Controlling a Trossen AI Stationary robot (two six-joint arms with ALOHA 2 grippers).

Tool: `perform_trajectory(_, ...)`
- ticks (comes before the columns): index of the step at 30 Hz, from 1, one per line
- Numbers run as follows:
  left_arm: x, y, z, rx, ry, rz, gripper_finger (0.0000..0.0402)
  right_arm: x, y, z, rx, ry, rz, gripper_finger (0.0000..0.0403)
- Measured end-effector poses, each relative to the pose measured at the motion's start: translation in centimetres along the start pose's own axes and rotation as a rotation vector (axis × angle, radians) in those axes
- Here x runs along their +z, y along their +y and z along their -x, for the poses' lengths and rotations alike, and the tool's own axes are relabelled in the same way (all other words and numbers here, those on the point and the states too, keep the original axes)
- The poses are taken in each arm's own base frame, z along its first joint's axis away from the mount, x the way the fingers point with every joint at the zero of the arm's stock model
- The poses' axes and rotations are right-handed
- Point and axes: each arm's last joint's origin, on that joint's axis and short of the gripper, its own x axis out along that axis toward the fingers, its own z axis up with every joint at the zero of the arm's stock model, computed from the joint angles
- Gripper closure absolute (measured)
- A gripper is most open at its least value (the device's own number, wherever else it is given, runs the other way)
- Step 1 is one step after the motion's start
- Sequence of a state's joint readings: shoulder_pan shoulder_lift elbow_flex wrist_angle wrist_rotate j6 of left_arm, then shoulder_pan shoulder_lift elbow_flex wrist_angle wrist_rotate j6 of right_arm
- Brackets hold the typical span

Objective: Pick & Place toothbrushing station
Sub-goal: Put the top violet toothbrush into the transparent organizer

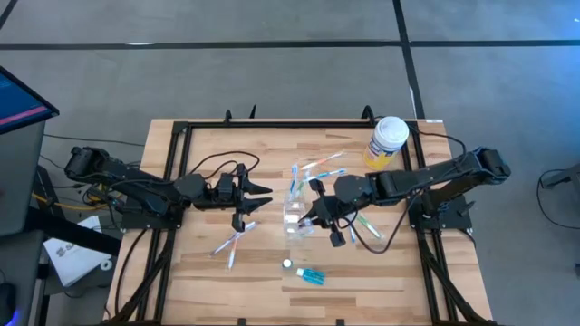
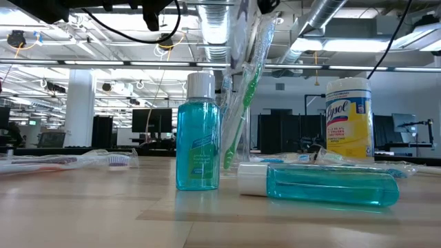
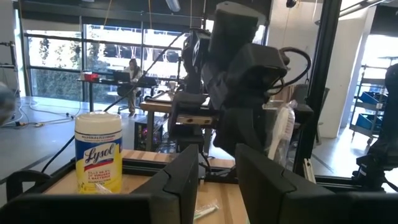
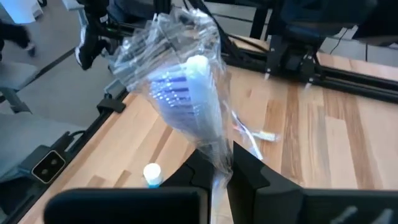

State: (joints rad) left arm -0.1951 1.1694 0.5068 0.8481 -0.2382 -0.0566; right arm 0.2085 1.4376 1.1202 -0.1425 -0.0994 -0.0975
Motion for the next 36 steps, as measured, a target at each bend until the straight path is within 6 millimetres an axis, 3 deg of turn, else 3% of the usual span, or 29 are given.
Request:
perform_trajectory(17,0.0,0.0,0.0,0.0,0.001,0.0,0.03,-3.2,-0.2,-1.1,-0.039,-0.025,-0.003,0.0396)
perform_trajectory(23,0.0,0.0,0.0,0.0,0.002,0.0,0.03,-3.8,-0.9,-1.3,-0.058,-0.018,-0.03,0.038)
perform_trajectory(30,0.0,0.0,0.0,0.0,0.002,-0.001,0.03,-4.9,-1.1,-1.5,-0.068,-0.048,-0.033,0.0396)
perform_trajectory(36,0.0,0.0,0.0,0.0,0.002,-0.001,0.03,-4.9,-1.1,-1.6,-0.066,-0.053,-0.052,0.0377)
